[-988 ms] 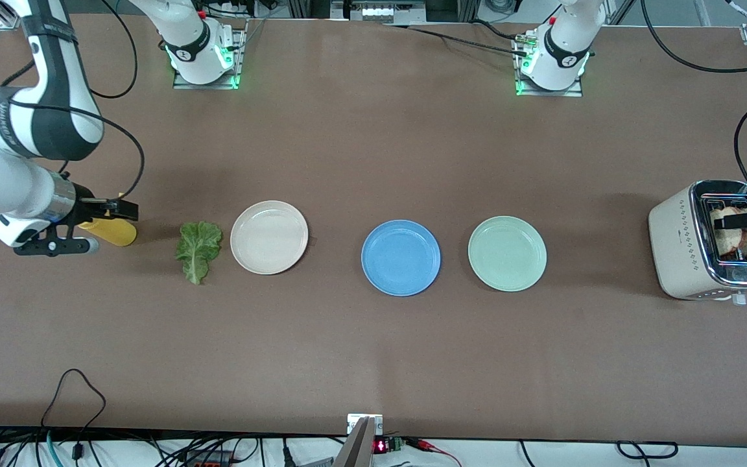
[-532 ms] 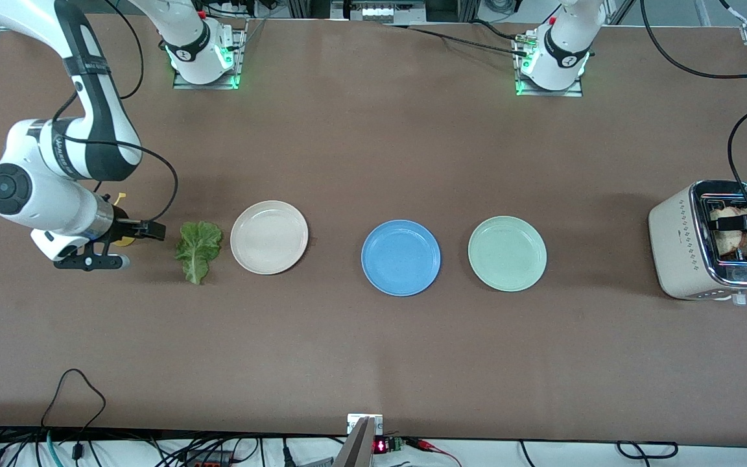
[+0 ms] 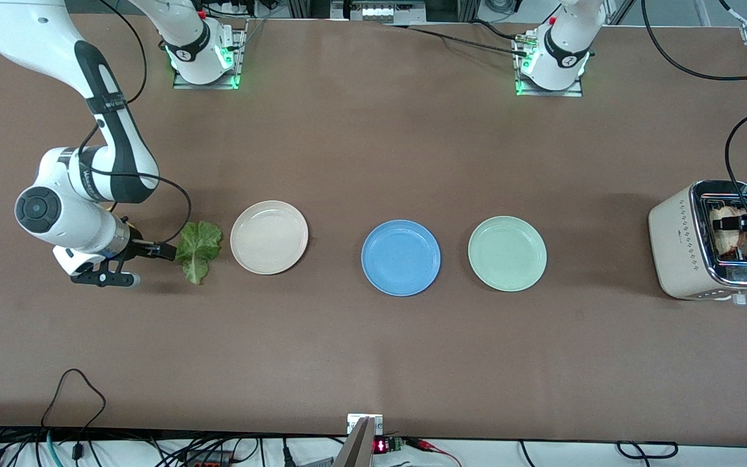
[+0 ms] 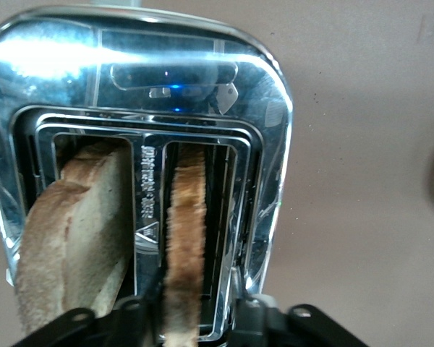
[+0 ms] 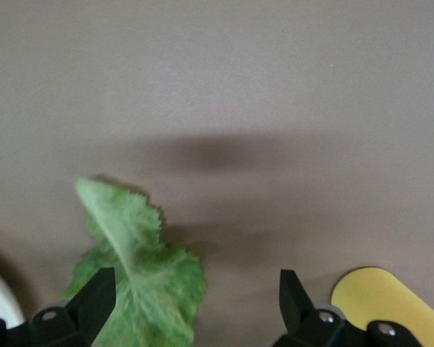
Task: Make sandwich in blue plate with both arms
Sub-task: 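Grasp the lettuce with the right gripper while the left gripper grasps bread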
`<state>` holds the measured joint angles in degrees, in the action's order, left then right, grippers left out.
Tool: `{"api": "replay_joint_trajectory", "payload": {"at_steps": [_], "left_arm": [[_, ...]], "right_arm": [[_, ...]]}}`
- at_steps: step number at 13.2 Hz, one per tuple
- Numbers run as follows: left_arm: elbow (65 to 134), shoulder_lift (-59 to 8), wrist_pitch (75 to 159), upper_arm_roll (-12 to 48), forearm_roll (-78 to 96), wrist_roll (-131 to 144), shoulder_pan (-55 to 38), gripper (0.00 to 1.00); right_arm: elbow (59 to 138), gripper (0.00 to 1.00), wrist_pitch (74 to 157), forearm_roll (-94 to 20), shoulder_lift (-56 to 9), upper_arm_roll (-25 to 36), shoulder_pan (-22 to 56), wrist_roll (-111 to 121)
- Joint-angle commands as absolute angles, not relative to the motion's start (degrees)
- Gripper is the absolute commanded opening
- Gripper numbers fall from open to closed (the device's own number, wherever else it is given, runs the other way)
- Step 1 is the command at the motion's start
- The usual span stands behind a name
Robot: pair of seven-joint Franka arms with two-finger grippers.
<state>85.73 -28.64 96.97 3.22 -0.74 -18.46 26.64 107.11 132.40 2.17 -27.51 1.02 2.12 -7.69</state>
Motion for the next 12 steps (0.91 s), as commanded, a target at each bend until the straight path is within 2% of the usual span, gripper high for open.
{"api": "replay_joint_trajectory", "payload": {"at_steps": [1, 3, 5, 6, 9, 10, 12], "left_arm": [[85.25, -28.92, 96.68, 3.52, -0.62, -19.07, 27.25, 0.09], [85.17, -28.92, 96.07, 3.52, -0.7, -19.42, 27.42, 0.01], [83.59, -28.13, 93.35, 3.78, -1.66, -19.34, 27.33, 0.01], [80.28, -27.86, 90.38, 4.21, -1.76, -19.16, 27.07, 0.01], [67.1, -27.77, 73.44, 6.4, -0.88, -18.9, 24.89, 0.01], [64.62, -27.51, 70.08, 7.63, -0.7, -18.9, 23.57, 0.01], [65.29, -24.36, 69.43, 12.71, 2.44, -17.07, 22.76, 0.01]], "right_arm": [[106.61, 1.0, 133.15, 1.41, -28.47, 0.7, 2.98, -9.76], [106.52, 1.0, 132.98, 1.49, -28.74, 0.79, 4.56, -9.67], [106.26, 1.0, 132.8, 1.76, -29.44, 0.79, 4.92, -8.62], [106.26, 1.0, 132.54, 1.76, -29.79, 0.7, 4.92, -8.61], [106.26, 1.0, 132.54, 1.76, -30.15, 0.7, 5.1, -8.87], [106.26, 1.0, 132.54, 1.76, -30.15, 0.7, 5.45, -8.79], [106.17, 1.0, 132.54, 1.76, -30.15, 0.7, 5.54, -8.79]]}}
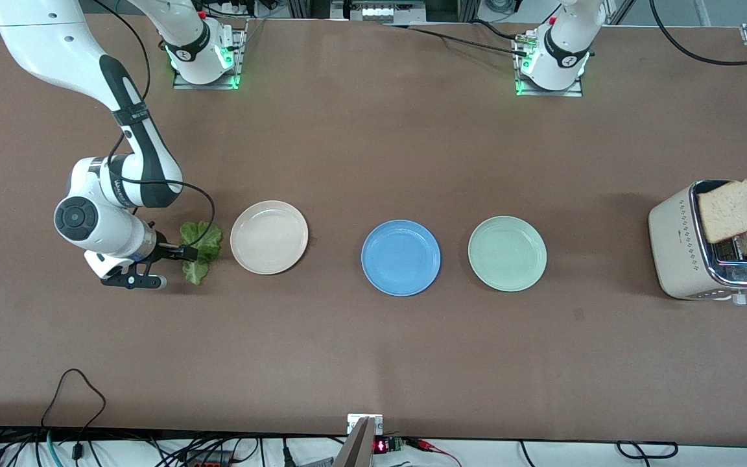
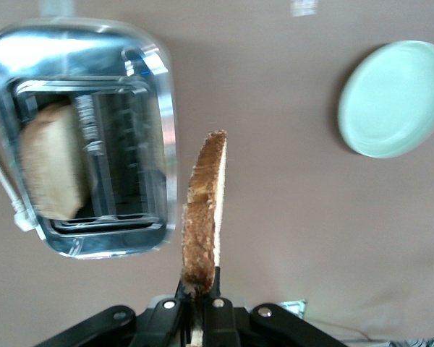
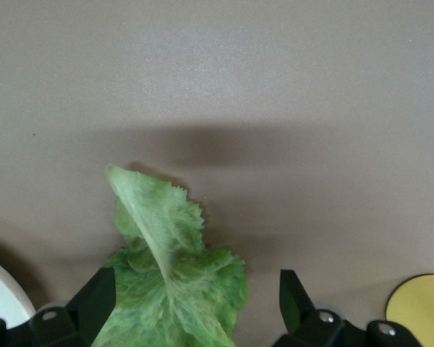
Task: Make sandwich in blue plate with both arms
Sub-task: 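Lift the bread slice from the toaster with the left gripper onto the blue plate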
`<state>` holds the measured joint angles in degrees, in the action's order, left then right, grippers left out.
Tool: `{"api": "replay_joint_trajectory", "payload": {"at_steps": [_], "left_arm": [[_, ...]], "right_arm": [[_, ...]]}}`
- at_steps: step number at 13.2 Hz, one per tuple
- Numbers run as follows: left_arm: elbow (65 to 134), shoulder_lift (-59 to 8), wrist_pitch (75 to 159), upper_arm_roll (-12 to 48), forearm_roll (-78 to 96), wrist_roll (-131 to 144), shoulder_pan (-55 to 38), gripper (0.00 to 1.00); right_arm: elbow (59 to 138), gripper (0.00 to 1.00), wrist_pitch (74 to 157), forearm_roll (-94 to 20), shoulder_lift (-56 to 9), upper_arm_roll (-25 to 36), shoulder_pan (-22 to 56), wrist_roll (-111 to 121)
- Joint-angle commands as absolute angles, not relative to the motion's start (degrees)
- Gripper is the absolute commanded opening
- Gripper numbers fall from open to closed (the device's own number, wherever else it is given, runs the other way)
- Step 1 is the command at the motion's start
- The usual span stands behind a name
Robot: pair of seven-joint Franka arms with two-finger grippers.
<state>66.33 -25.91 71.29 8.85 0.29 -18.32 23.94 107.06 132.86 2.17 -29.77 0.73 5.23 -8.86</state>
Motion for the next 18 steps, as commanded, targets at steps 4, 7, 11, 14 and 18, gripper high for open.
{"api": "replay_joint_trajectory", "payload": {"at_steps": [4, 7, 11, 14, 18], "left_arm": [[74.5, -24.26, 79.94, 27.21, 10.35, -1.09, 22.68, 0.01], [85.75, -24.17, 93.91, 36.01, 12.92, 4.47, 22.68, 0.0], [98.5, -25.39, 117.53, 42.53, 17.57, 8.35, 21.98, 0.0], [102.91, -28.64, 130.39, 42.98, 19.94, 11.41, 16.54, 0.0], [103.54, -35.49, 142.53, 42.98, 20.04, 16.17, 9.77, 0.0]], "right_arm": [[106.17, 1.0, 132.71, 1.76, -30.59, 0.7, 5.8, -8.88], [106.17, 1.0, 132.89, 1.76, -30.59, 0.7, 5.8, -8.88], [106.17, 1.0, 133.15, 1.76, -31.02, 0.79, 5.8, -8.79], [106.17, 1.0, 134.56, 2.11, -31.99, 0.7, 5.98, -8.79], [106.17, 1.0, 134.65, 2.11, -32.52, 0.7, 5.98, -8.79]]}}
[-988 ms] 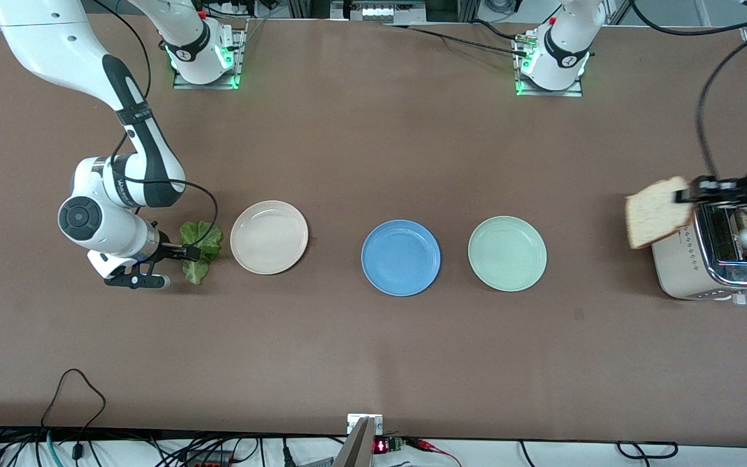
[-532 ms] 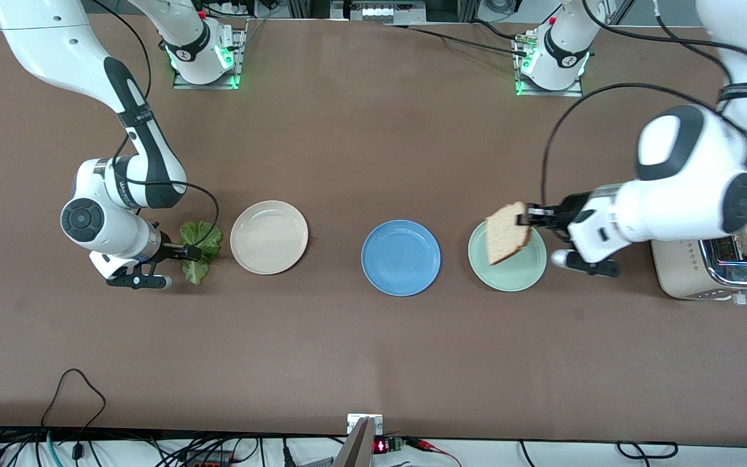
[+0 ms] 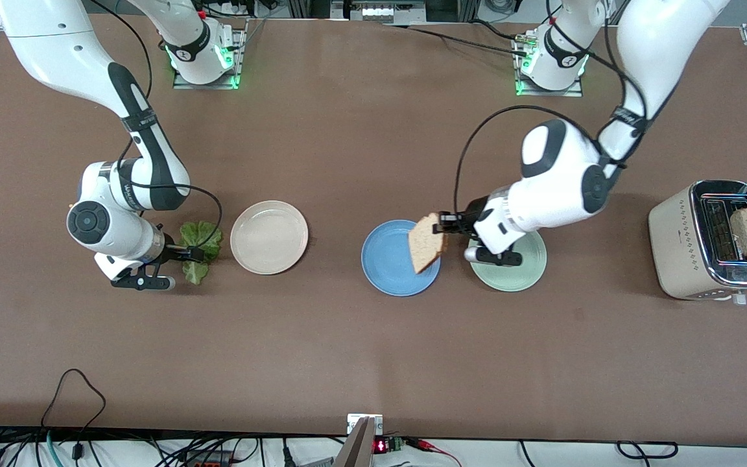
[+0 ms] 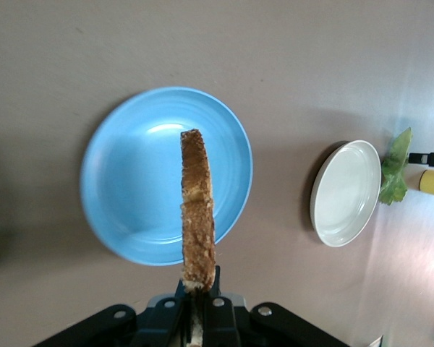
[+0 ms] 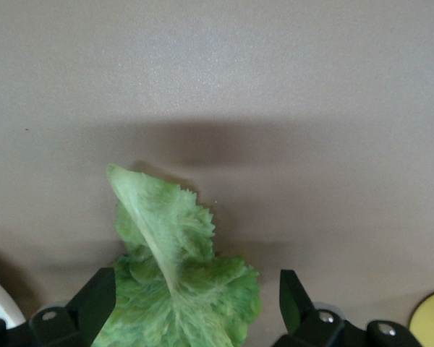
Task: Make sandwich in blue plate with both arms
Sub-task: 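Lift the bread slice from the toaster with the left gripper onto the blue plate, then release the bread on the blue plate and withdraw the left gripper toward the toaster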
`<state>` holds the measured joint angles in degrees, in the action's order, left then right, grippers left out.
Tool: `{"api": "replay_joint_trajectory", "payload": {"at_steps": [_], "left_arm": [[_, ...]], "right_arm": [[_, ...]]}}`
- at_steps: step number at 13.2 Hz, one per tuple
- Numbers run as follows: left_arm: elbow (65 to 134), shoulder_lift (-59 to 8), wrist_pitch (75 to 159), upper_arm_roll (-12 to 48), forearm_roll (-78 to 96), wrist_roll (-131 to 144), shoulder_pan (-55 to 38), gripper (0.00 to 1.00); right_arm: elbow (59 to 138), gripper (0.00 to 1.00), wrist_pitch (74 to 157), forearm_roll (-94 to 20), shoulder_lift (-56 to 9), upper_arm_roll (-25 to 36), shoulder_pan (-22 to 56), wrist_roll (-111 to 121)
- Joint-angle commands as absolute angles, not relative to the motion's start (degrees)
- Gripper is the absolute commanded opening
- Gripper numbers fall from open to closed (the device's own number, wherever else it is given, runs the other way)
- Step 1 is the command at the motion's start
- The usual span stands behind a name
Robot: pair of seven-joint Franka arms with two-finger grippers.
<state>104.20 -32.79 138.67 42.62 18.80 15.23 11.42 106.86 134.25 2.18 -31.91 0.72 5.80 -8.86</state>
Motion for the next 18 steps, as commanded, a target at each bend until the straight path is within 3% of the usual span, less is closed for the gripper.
{"api": "replay_joint_trajectory", "payload": {"at_steps": [1, 4, 8, 9, 10, 11, 15, 16, 17, 18], "left_arm": [[103.27, -37.16, 144.56, 42.98, 20.13, 16.26, 8.89, 0.0], [102.22, -41.56, 149.66, 42.98, 20.13, 16.17, 6.69, 0.0], [100.29, -44.47, 150.21, 42.98, 21.35, 16.08, 5.8, 0.01], [99.41, -45.08, 150.21, 42.89, 21.36, 15.91, 5.8, 0.18], [99.06, -45.7, 150.21, 42.63, 21.36, 15.56, 6.15, 0.67], [99.05, -45.79, 150.21, 42.45, 21.36, 15.3, 6.59, 1.0], [101.06, -45.79, 149.77, 42.1, 21.09, 11.37, 10.62, 1.0], [101.42, -45.79, 149.16, 42.1, 21.18, 7.86, 12.46, 1.0], [102.12, -45.44, 147.32, 42.19, 21.09, 6.69, 13.7, 1.0], [102.65, -44.57, 146.43, 42.1, 21.09, 6.59, 14.15, 1.0]], "right_arm": [[106.17, 1.0, 134.74, 2.11, -32.61, 0.7, 5.89, -8.79], [106.17, 1.0, 135.88, 2.11, -33.05, 0.7, 5.89, -8.79], [105.47, 1.0, 137.72, 2.2, -34.53, 0.7, 6.15, -8.79], [105.38, 1.0, 138.68, 2.11, -35.15, 0.7, 6.24, -8.79], [105.38, 1.0, 139.47, 2.11, -35.5, 0.7, 6.33, -8.79], [105.38, 1.0, 139.57, 2.02, -35.68, 0.7, 6.33, -8.79], [105.38, 0.99, 140.27, 1.93, -36.82, 0.7, 7.12, -8.79], [105.29, 0.63, 140.19, 2.02, -36.83, 0.7, 7.12, -8.62], [104.16, 0.33, 139.75, 1.93, -36.83, 0.62, 7.12, -8.35], [103.8, 0.26, 139.4, 1.76, -36.83, 0.62, 7.12, -8.35]]}}
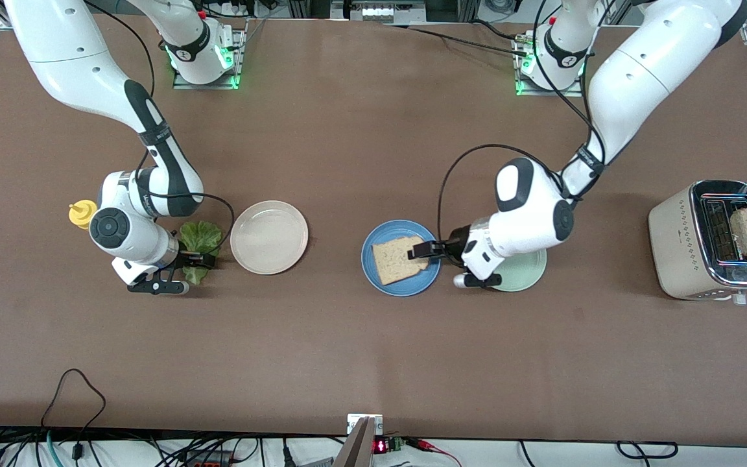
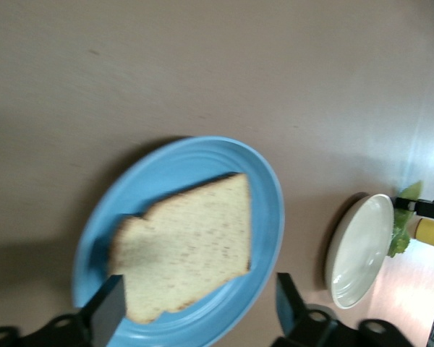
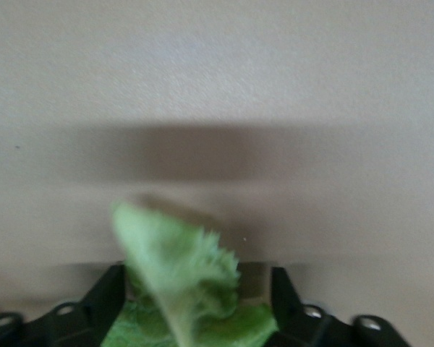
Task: Make sandwich in blue plate with both arms
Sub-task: 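Release the bread on the blue plate and withdraw the left gripper toward the toaster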
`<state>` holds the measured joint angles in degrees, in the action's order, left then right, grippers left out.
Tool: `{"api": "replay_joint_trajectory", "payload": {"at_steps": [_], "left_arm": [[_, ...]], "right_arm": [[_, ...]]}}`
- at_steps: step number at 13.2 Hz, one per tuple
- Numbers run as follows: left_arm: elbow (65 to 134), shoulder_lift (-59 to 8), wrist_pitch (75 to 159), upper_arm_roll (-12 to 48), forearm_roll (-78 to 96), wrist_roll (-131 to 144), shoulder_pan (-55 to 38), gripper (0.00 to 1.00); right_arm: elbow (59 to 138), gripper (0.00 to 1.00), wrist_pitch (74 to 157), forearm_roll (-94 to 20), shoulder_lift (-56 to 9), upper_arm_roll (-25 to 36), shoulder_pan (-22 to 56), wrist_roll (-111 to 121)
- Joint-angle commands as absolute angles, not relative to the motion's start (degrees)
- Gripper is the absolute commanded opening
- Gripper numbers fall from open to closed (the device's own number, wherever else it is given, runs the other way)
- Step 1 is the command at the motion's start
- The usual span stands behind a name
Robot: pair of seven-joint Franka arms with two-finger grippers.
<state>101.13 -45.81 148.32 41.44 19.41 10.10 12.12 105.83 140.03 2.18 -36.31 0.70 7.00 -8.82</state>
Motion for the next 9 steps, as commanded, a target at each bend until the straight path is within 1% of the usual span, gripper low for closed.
{"api": "replay_joint_trajectory", "payload": {"at_steps": [1, 2, 3, 4, 5, 8, 9], "left_arm": [[103.53, -42.65, 146.25, 42.01, 21.09, 6.59, 14.67, 1.0], [104.23, -40.45, 145.81, 41.84, 20.75, 6.59, 14.94, 1.0], [104.15, -37.73, 142.94, 41.4, 20.39, 6.59, 14.94, 1.0], [103.54, -34.57, 138.91, 39.4, 18.39, 6.59, 14.94, 1.0], [102.75, -31.23, 135.3, 37.72, 12.8, 6.68, 14.94, 1.0], [101.95, -24.63, 128.34, 36.83, 0.21, 6.77, 17.13, 1.0], [100.13, -23.22, 125.28, 36.91, -3.83, 6.68, 17.92, 1.0]], "right_arm": [[103.45, 0.16, 138.79, 1.76, -36.83, 0.62, 7.12, -8.35], [103.19, 0.04, 138.08, 1.76, -36.83, 0.62, 7.12, -8.35], [103.01, 0.0, 137.82, 1.76, -36.74, 0.62, 7.03, -8.35], [103.01, 0.0, 137.55, 1.76, -36.65, 0.7, 7.03, -8.35], [102.92, 0.0, 137.37, 1.84, -36.56, 0.62, 7.03, -8.35], [101.52, 0.0, 134.75, 1.85, -36.39, 0.62, 7.12, -8.35], [100.73, 0.0, 133.17, 1.76, -36.04, 0.62, 7.12, -8.35]]}}
